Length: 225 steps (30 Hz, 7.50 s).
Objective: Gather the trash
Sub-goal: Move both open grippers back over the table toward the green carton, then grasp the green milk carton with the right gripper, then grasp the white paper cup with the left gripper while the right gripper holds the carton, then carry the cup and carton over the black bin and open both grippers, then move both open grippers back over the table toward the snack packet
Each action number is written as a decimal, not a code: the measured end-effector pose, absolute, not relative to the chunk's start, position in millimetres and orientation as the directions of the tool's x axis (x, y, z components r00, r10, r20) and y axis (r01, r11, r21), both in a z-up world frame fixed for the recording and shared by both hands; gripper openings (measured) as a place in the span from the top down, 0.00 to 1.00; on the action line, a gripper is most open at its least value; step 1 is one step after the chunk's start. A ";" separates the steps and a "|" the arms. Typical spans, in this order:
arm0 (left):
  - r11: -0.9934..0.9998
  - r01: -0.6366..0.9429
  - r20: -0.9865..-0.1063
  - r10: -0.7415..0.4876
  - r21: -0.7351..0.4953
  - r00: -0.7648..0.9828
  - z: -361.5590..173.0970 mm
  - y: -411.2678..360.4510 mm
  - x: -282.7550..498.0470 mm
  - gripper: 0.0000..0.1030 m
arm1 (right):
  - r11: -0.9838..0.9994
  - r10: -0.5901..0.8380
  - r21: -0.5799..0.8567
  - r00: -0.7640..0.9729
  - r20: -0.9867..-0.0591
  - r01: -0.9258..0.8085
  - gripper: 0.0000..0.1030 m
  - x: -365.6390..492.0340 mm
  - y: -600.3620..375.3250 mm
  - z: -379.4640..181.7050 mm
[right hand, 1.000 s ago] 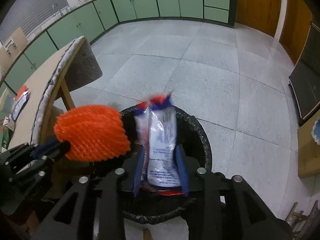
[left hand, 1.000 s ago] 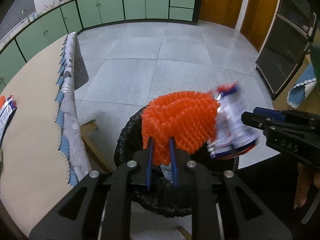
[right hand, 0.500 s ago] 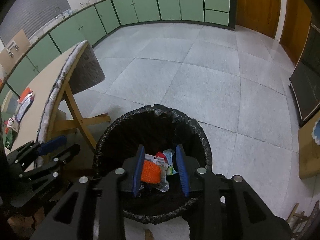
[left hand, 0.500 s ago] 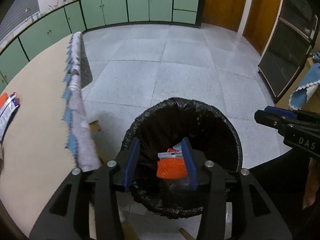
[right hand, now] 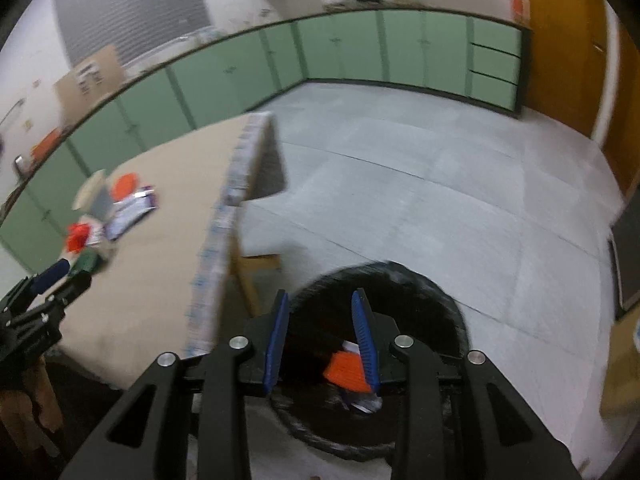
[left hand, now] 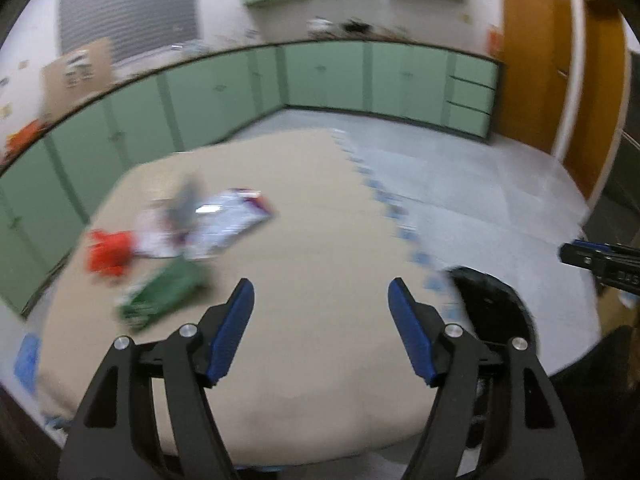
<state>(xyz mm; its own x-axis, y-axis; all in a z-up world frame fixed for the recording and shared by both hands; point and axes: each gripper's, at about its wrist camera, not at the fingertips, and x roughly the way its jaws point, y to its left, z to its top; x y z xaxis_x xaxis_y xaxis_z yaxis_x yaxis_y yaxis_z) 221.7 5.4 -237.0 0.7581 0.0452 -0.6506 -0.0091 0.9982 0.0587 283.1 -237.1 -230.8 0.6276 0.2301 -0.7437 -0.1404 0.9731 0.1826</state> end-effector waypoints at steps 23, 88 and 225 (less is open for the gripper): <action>0.981 -0.193 -0.702 0.152 0.021 0.695 -290.9 194.9 249.8 0.34 | 0.868 0.422 0.159 0.533 -0.733 -0.470 0.68 328.5 -33.0 -223.5; 0.962 -0.273 -0.668 0.202 -0.002 0.716 -263.0 201.5 239.1 0.50 | 0.482 0.670 0.142 0.260 -0.695 -0.865 0.60 373.6 60.0 -270.8; 0.978 0.204 -0.680 -0.121 0.044 0.723 -243.2 -93.0 234.0 0.17 | 0.973 0.223 0.200 0.665 -0.713 -0.113 0.40 266.4 -270.2 -223.0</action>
<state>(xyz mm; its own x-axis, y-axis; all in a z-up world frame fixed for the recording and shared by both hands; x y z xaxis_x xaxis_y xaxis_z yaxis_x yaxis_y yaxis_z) 234.0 -93.0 -243.2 0.7233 -0.1209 -0.6798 0.2043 0.9779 0.0435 266.4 -270.2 -223.0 0.6649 0.2235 -0.7127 -0.1131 0.9733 0.1996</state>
